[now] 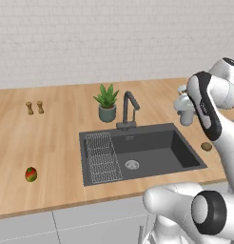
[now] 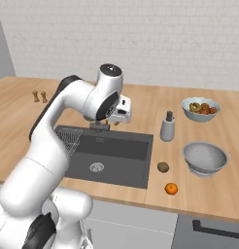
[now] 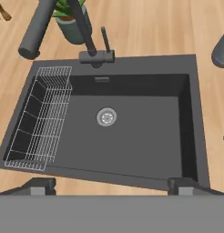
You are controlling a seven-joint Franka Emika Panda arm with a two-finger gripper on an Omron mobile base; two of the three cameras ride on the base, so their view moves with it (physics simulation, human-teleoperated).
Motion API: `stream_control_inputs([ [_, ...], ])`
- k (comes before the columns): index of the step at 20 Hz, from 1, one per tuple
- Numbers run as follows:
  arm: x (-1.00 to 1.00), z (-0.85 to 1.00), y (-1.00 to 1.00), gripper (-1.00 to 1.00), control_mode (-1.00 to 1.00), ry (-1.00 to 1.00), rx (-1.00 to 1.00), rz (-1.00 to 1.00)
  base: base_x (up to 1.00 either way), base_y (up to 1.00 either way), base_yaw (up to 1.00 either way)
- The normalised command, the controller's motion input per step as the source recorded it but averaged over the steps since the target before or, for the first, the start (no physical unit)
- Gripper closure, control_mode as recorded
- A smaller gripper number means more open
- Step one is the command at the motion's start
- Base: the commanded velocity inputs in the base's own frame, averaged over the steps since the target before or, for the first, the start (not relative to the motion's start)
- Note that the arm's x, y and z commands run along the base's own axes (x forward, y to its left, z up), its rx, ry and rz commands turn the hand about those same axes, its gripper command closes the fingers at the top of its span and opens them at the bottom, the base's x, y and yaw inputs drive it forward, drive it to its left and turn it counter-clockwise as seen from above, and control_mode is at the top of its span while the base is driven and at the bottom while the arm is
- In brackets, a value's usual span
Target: Put the colander in the sink, put the tangerine, mango, kiwi in the colander, and turn on the sink faucet and pour water over the colander.
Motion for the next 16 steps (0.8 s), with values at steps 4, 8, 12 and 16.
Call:
stream_control_inputs([
  [4,0.08,-0.11,-1.00,-1.00,-1.00,-0.03,-0.03,0.00,0.00,0.00,0.00],
  [8,0.11,-0.24,-0.95,-1.00,-1.00,-0.02,-0.17,0.00,0.00,0.00,0.00],
  [12,0.13,-0.29,-0.83,-1.00,-1.00,0.00,-0.19,0.00,0.00,0.00,0.00],
  [16,0.14,-0.49,-0.65,-1.00,-1.00,0.00,-0.18,-0.01,0.00,0.00,0.00],
])
